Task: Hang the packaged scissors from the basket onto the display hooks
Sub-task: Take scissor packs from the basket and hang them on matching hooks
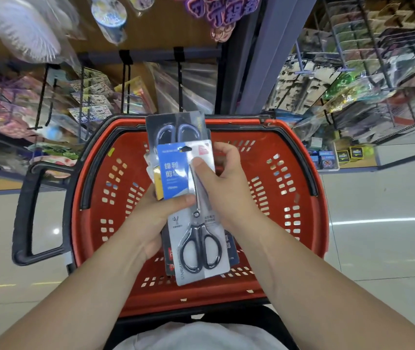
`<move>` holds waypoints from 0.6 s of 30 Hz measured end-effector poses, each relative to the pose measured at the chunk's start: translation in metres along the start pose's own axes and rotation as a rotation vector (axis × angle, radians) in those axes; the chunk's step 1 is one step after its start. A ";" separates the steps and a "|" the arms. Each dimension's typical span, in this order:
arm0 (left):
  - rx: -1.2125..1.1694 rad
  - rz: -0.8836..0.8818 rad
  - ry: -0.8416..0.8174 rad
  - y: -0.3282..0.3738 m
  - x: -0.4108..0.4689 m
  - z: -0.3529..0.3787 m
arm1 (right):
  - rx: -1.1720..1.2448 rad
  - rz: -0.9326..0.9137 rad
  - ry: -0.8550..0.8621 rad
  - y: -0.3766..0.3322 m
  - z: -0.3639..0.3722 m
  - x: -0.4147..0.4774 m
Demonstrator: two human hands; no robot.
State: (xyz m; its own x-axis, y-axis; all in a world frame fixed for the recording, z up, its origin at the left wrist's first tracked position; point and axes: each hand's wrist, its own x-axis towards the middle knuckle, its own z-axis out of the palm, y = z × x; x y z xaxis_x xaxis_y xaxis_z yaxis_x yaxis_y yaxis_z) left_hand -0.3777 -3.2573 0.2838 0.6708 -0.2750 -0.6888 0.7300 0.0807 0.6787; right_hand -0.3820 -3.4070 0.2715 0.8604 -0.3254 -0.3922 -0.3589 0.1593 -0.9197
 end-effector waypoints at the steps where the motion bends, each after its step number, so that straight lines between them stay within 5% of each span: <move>1: -0.020 0.001 0.009 -0.001 0.000 -0.004 | 0.012 0.015 -0.035 -0.001 -0.001 0.001; 6: -0.030 0.010 0.073 -0.008 -0.003 -0.024 | 0.035 0.207 -0.266 0.016 -0.028 0.020; 9: -0.010 0.065 0.117 -0.005 -0.010 -0.035 | -0.038 0.298 -0.109 0.046 -0.056 0.039; 12: -0.012 0.128 0.150 -0.002 -0.015 -0.049 | -0.402 0.391 -0.068 0.097 -0.083 0.067; 18: -0.028 0.201 0.274 -0.010 -0.015 -0.064 | -1.141 0.442 -0.503 0.178 -0.071 0.118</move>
State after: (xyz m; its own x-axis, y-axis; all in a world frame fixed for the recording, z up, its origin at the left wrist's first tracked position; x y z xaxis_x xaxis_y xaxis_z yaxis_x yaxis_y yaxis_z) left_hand -0.3867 -3.1930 0.2708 0.8092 0.0166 -0.5873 0.5803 0.1344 0.8032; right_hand -0.3708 -3.4834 0.0598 0.5433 -0.0310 -0.8390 -0.5301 -0.7875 -0.3142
